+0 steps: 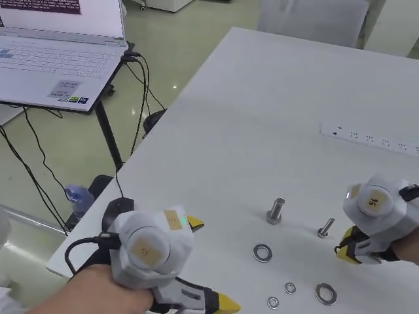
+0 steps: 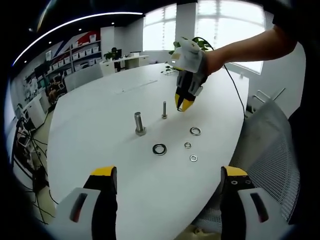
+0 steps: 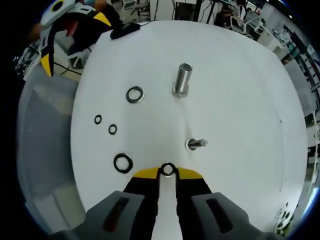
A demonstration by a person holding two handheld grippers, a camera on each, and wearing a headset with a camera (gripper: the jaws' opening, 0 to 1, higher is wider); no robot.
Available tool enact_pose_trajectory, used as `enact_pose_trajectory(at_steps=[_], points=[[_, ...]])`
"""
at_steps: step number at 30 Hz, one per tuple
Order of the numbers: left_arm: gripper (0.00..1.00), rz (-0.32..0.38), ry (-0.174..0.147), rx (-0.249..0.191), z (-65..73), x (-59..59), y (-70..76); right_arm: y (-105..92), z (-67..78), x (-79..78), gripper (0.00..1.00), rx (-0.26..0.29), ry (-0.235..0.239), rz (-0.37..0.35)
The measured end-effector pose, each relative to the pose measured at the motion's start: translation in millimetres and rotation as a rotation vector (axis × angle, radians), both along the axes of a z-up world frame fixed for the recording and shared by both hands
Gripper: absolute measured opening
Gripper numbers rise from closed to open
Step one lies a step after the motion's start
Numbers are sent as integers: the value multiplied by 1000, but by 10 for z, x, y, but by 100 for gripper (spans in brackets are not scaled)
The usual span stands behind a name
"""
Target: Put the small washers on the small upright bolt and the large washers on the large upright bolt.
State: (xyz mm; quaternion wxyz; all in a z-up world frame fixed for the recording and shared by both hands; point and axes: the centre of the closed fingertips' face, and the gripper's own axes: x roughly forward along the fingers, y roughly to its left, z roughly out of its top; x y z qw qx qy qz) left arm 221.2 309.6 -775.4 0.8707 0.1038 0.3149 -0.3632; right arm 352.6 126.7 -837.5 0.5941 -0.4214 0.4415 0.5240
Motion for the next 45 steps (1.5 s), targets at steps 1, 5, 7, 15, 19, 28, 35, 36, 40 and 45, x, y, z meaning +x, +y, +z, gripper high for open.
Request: enact_pose_trajectory(at_steps=[1, 5, 7, 15, 19, 28, 35, 36, 40, 45], points=[[87, 3, -1, 2, -4, 11, 6, -16, 22, 23, 12, 1, -3, -3], [90, 2, 10, 4, -34, 20, 9, -43, 72, 101, 12, 9, -5, -20], [90, 2, 12, 11, -47, 24, 18, -43, 87, 145, 12, 11, -11, -21], [94, 23, 17, -13, -46, 64, 18, 75, 238, 262, 12, 41, -24, -37], [95, 28, 19, -14, -60, 88, 28, 161, 321, 308, 12, 59, -26, -42], [99, 42, 20, -17, -63, 117, 48, 287, 358, 323, 12, 69, -23, -27], [99, 45, 22, -11, -81, 112, 64, 318, 330, 307, 12, 59, -9, -14], [99, 43, 22, -10, -85, 108, 61, 314, 317, 308, 12, 53, -10, -12], [99, 39, 26, -8, -101, 98, 59, 322, 305, 300, 12, 53, -6, -9], [98, 35, 32, -3, -106, 81, 67, 316, 273, 305, 12, 41, -5, -5]])
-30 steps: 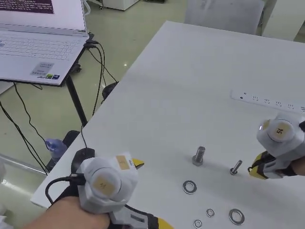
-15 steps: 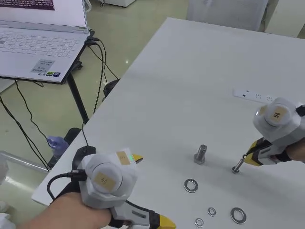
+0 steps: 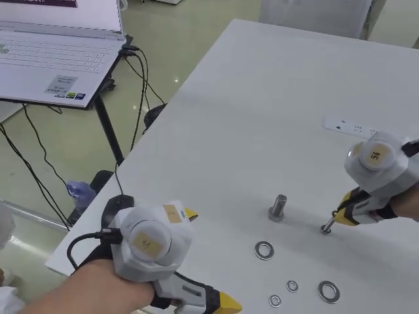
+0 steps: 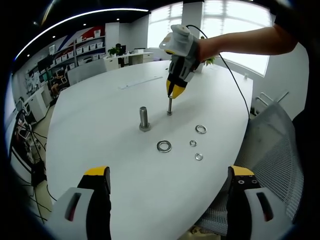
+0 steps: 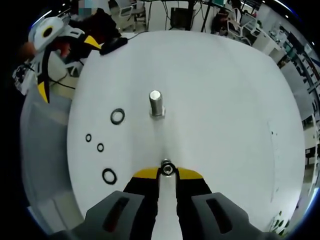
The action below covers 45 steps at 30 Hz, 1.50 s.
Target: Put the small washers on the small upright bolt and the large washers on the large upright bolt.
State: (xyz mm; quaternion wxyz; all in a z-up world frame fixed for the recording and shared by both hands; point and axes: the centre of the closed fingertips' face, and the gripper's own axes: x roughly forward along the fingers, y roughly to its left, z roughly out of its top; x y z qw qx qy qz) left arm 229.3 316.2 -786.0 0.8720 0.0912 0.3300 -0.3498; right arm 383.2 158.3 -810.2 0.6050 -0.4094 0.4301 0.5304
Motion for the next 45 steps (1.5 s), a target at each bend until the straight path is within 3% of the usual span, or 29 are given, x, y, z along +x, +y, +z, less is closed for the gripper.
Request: enact_pose_trajectory(at_steps=[14, 45], points=[[94, 3, 9, 6, -28, -25, 21, 12, -105, 8, 12, -15, 2, 14], [91, 12, 33, 18, -90, -90, 69, -7, -493, 9, 12, -64, 15, 51]])
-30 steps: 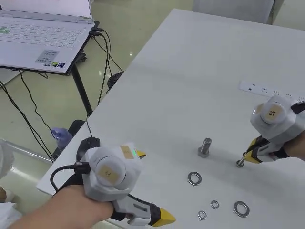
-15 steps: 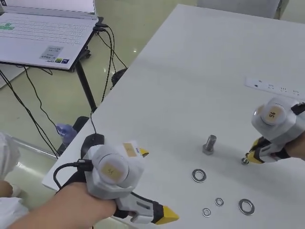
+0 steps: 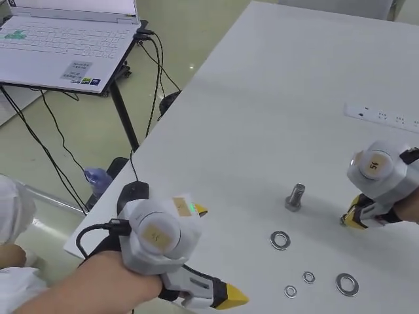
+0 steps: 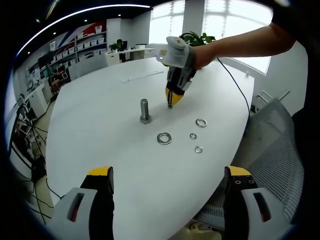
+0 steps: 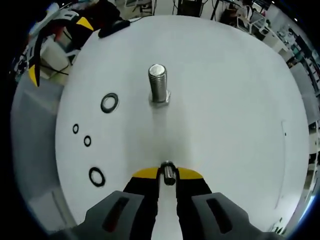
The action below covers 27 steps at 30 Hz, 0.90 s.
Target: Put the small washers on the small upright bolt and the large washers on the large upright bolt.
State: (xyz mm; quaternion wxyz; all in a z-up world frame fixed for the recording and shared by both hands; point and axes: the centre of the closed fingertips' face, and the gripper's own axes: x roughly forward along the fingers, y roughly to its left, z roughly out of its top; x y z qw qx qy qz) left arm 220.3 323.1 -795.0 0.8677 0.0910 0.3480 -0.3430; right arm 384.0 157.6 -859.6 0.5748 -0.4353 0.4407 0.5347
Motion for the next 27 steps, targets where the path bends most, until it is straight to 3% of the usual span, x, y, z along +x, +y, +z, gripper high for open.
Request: enact_pose_trajectory(at_steps=[27], points=[[87, -14, 18, 7, -16, -75, 7, 20, -45, -16, 13, -9, 6, -6]])
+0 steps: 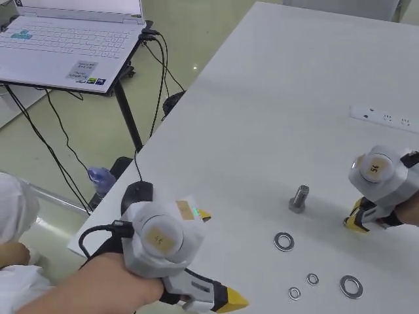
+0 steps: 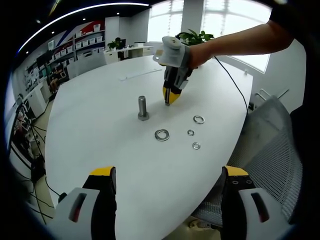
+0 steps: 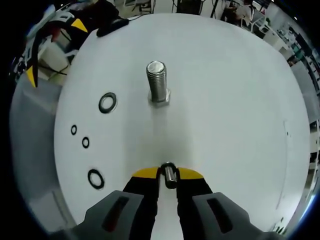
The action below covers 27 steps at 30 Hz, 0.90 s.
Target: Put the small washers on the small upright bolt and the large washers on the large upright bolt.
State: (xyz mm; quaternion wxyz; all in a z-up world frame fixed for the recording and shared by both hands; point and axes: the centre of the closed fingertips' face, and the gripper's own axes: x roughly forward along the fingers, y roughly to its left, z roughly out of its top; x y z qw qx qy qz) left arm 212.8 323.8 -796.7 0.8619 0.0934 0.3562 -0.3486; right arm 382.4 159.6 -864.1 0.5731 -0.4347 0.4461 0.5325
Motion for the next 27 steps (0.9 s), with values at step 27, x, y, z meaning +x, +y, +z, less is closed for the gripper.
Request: enact_pose_trajectory(at_steps=[27], points=[[86, -12, -10, 11, 65, -18, -37, 93, 264, -32, 28, 50, -3, 58]])
